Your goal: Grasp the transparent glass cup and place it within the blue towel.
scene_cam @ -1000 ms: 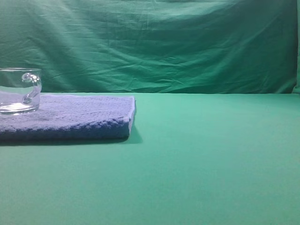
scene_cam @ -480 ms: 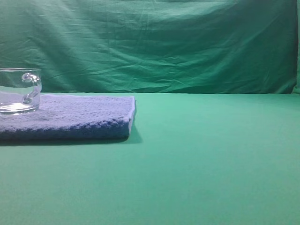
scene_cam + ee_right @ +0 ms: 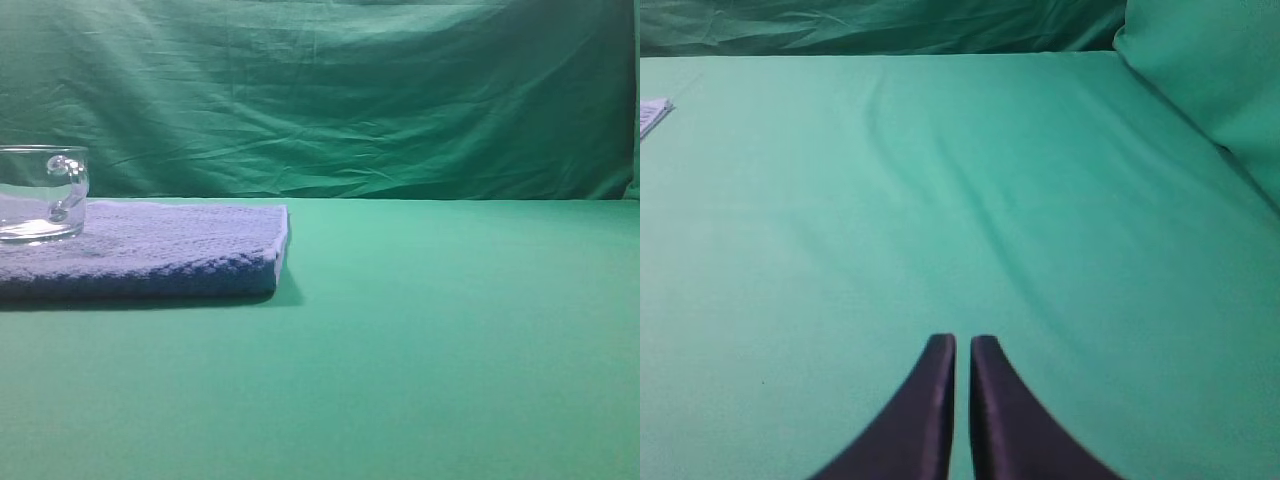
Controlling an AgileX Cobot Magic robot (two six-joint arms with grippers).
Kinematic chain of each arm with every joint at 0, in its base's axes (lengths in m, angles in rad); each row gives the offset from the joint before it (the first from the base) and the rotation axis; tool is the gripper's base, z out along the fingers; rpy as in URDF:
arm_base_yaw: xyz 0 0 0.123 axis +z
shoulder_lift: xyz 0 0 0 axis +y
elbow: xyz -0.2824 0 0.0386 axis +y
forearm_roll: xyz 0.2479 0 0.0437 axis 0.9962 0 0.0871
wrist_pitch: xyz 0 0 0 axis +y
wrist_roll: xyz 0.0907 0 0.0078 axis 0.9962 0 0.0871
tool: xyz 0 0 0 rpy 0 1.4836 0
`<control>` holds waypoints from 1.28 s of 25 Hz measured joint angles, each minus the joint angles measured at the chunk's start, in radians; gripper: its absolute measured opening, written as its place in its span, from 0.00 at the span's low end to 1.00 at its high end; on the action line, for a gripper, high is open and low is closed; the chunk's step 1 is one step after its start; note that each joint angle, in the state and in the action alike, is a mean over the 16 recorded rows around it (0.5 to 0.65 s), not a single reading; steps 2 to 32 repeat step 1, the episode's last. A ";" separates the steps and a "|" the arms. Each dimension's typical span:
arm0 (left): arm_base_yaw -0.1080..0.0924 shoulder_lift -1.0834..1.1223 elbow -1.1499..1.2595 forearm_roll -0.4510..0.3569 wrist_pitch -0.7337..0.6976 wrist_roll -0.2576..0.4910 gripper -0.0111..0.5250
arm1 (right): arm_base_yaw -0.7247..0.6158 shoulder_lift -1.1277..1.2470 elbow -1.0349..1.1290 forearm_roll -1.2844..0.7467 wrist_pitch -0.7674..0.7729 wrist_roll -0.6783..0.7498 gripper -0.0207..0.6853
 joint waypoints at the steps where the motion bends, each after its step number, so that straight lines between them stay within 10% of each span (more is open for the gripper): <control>1: 0.000 0.000 0.000 0.000 0.000 0.000 0.02 | 0.000 0.000 0.000 0.000 0.000 0.000 0.10; 32: 0.000 0.000 0.000 0.000 0.000 0.000 0.02 | 0.000 0.000 0.000 0.000 0.000 0.000 0.10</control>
